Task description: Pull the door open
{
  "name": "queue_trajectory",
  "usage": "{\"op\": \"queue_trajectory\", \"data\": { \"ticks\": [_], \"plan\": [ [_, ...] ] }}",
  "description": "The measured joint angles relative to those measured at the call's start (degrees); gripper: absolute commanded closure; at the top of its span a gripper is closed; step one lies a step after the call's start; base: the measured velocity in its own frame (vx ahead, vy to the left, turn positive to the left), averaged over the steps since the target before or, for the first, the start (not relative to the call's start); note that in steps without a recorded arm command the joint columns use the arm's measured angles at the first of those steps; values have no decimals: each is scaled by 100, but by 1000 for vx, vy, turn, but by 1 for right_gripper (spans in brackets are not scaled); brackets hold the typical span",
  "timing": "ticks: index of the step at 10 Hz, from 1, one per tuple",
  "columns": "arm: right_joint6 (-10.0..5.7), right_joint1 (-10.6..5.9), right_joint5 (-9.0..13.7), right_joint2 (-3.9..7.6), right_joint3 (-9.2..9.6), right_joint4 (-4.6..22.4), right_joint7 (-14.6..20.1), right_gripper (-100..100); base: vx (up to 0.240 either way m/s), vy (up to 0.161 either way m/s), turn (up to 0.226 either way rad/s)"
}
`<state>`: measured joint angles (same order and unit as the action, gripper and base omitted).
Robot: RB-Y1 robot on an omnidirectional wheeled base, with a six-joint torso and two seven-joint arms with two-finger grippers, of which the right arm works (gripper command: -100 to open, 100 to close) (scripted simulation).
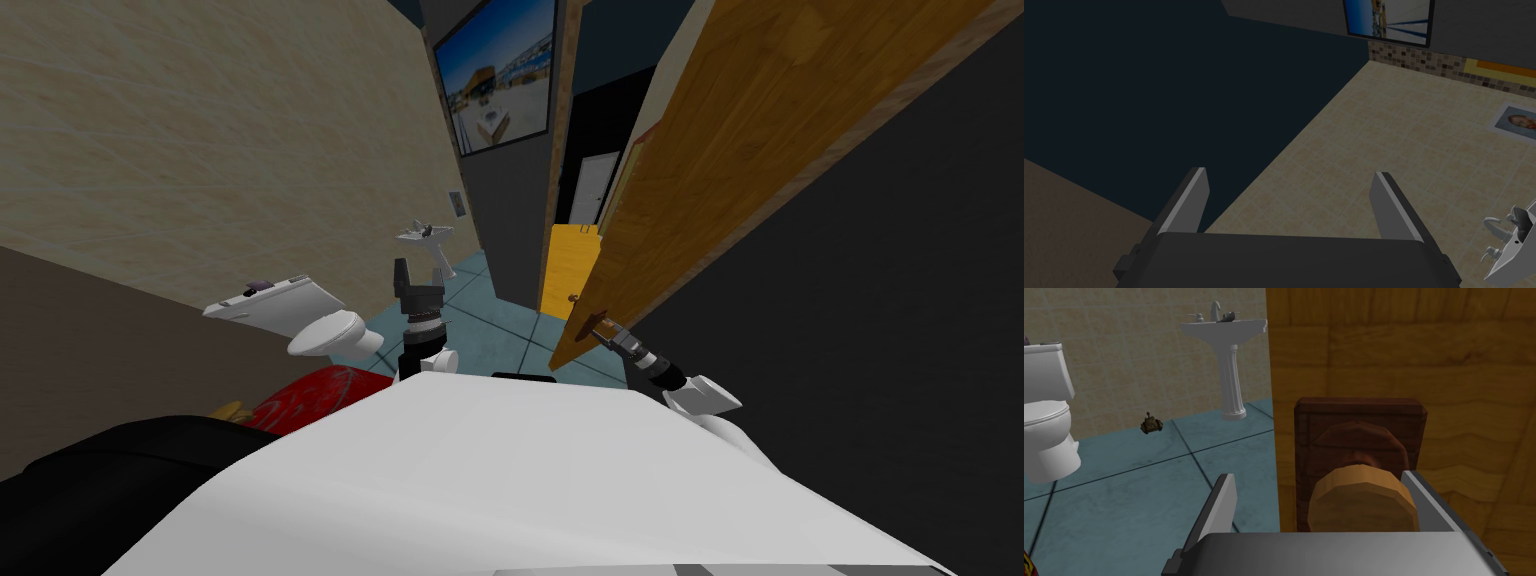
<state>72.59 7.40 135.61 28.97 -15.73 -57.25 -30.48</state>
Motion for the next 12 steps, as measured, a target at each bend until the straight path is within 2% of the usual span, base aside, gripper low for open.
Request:
{"op": "queue_trajectory", "data": {
  "ticks": [2,4,5,9,10,12],
  "plan": [
    [101,35,-2,18,-27,-7,-7,100,4,4,2],
    [245,-38,-6,36,-33,165,-65,100,10,-1,5],
    [242,47,-3,36,-46,45,-51,100,-7,-3,-5],
    [296,26,-3,49,-54,97,-53,100,1,3,2],
    [322,72,6,68,-70,53,-41,100,-11,10,-8],
    [417,-29,10,90,-71,250,-104,100,8,0,-6]
  ]
}}
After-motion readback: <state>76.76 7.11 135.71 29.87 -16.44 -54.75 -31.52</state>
